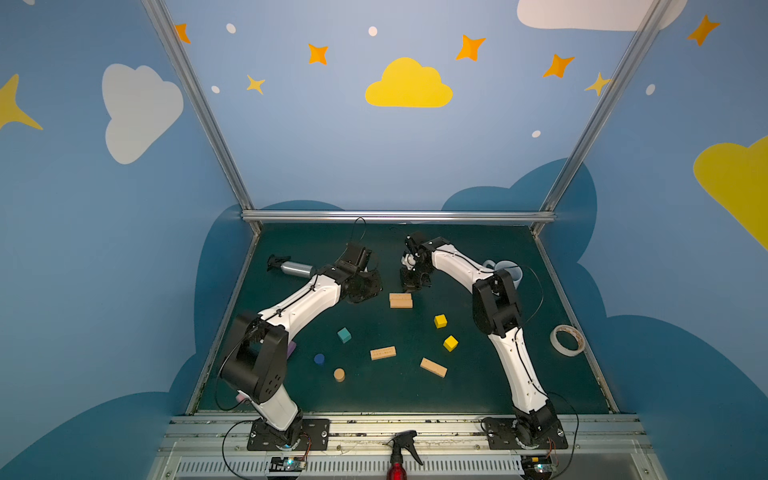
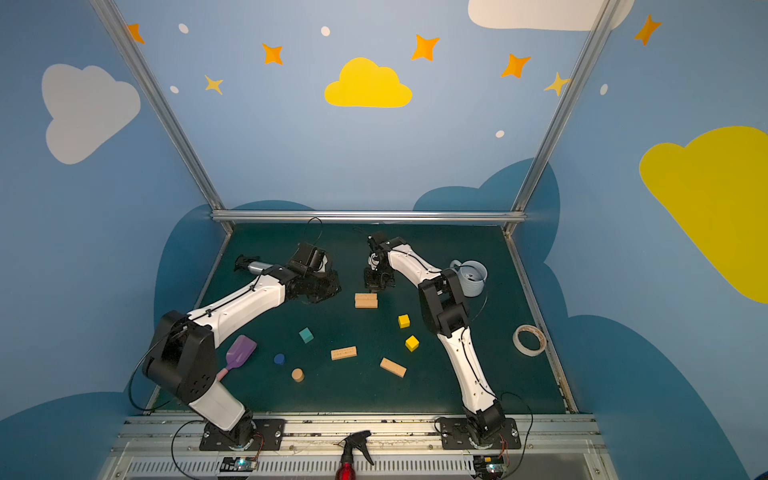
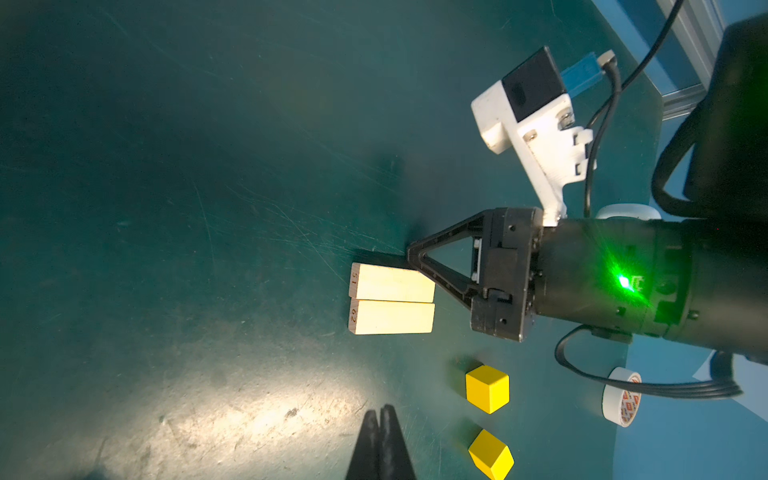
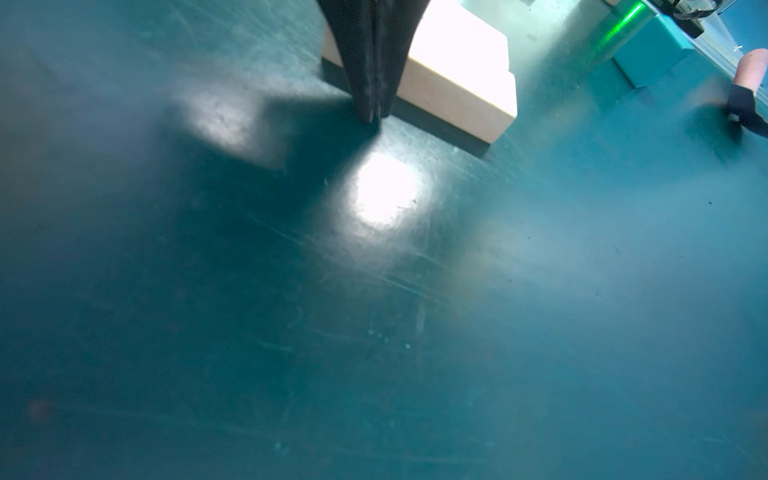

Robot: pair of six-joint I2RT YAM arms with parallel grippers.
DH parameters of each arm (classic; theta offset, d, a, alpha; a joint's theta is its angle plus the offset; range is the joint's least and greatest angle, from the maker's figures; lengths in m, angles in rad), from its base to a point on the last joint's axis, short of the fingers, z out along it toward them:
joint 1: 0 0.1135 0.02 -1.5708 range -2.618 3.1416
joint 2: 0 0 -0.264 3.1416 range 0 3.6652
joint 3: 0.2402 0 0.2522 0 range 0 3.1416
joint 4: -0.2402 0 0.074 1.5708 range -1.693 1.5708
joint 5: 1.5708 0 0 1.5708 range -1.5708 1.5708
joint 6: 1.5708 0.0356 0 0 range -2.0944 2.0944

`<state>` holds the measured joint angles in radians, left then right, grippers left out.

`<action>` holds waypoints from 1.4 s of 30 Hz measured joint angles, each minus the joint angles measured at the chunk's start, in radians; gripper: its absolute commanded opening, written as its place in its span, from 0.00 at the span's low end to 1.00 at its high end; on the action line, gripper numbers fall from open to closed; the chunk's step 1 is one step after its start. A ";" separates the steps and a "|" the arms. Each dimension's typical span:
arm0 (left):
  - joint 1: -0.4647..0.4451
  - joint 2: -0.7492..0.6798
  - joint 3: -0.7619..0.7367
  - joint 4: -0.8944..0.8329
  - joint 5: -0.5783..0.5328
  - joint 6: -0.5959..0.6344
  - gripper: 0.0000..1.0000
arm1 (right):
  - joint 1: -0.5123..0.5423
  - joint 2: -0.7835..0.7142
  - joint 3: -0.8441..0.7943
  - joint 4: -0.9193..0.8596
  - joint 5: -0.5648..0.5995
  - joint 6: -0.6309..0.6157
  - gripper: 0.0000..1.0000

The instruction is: Build the wood block tower

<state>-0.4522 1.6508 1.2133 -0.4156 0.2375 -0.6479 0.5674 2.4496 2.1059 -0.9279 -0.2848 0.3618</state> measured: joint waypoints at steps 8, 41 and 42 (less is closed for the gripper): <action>-0.001 0.000 0.000 0.000 0.000 0.000 0.05 | -0.012 -0.001 0.084 -0.044 0.035 0.000 0.00; -0.007 -0.142 -0.036 -0.050 -0.049 0.008 0.05 | -0.079 -0.365 -0.530 0.271 -0.047 0.076 0.00; -0.007 -0.144 -0.038 -0.052 -0.050 0.008 0.05 | -0.075 -0.358 -0.530 0.274 -0.047 0.079 0.00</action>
<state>-0.4595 1.5070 1.1751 -0.4679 0.1879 -0.6403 0.4923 2.0918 1.5757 -0.6537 -0.3321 0.4412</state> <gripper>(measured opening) 0.048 0.048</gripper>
